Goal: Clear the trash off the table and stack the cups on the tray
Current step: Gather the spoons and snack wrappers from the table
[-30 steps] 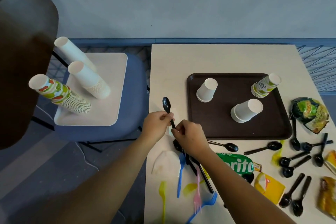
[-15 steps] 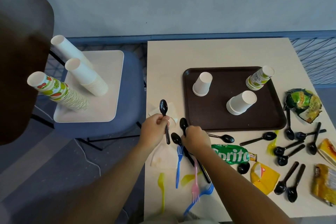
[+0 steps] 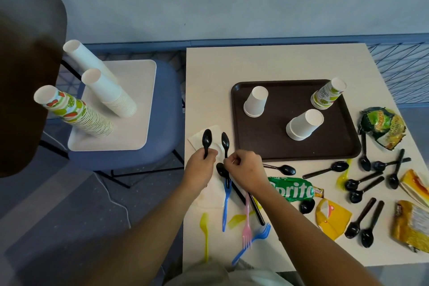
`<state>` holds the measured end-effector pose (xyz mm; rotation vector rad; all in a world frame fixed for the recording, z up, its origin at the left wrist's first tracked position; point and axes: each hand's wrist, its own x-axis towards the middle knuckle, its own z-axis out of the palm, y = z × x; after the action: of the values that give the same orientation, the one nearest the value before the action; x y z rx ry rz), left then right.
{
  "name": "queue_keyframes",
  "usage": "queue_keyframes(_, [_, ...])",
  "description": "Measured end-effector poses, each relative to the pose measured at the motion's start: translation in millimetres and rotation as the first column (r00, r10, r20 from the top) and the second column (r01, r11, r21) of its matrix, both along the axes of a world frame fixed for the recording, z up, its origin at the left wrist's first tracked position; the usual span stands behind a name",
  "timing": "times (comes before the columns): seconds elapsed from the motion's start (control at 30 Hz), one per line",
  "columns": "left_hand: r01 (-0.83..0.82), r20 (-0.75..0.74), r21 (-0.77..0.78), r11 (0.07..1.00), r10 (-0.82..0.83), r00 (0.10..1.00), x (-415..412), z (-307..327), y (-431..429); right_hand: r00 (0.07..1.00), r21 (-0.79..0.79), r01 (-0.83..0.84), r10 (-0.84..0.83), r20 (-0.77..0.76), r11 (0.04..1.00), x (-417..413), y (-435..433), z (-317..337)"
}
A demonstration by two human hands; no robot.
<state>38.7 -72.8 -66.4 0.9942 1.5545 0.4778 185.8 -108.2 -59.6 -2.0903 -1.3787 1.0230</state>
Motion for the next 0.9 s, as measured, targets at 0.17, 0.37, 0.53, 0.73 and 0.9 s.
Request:
queue_keyframes(0.17, [-0.027, 0.198, -0.049, 0.998, 0.037, 0.979, 8, 7, -9, 0.996, 0.039, -0.058, 0.060, -0.067, 0.998, -8, -11, 4])
queue_keyframes(0.37, [-0.068, 0.202, 0.006, 0.998, 0.066, 0.977, 5, 6, -16, 0.994, 0.053, -0.085, 0.088, -0.062, 0.995, -2, -20, -1])
queue_keyframes(0.53, [-0.110, 0.148, 0.008, 0.994, 0.107, 0.983, -6, 3, -19, 0.882, -0.124, -0.300, 0.325, 0.341, 0.946, 13, -31, -21])
queue_keyframes(0.73, [-0.142, 0.113, 0.013, 0.990, 0.139, 0.984, -11, 0, -19, 0.723, -0.309, -0.373, 0.483, 0.493, 0.875, 8, -42, -34])
queue_keyframes(0.9, [-0.161, 0.096, -0.001, 0.987, 0.161, 0.982, -14, -3, -19, 0.684, -0.301, -0.369, 0.476, 0.552, 0.879, 3, -40, -43])
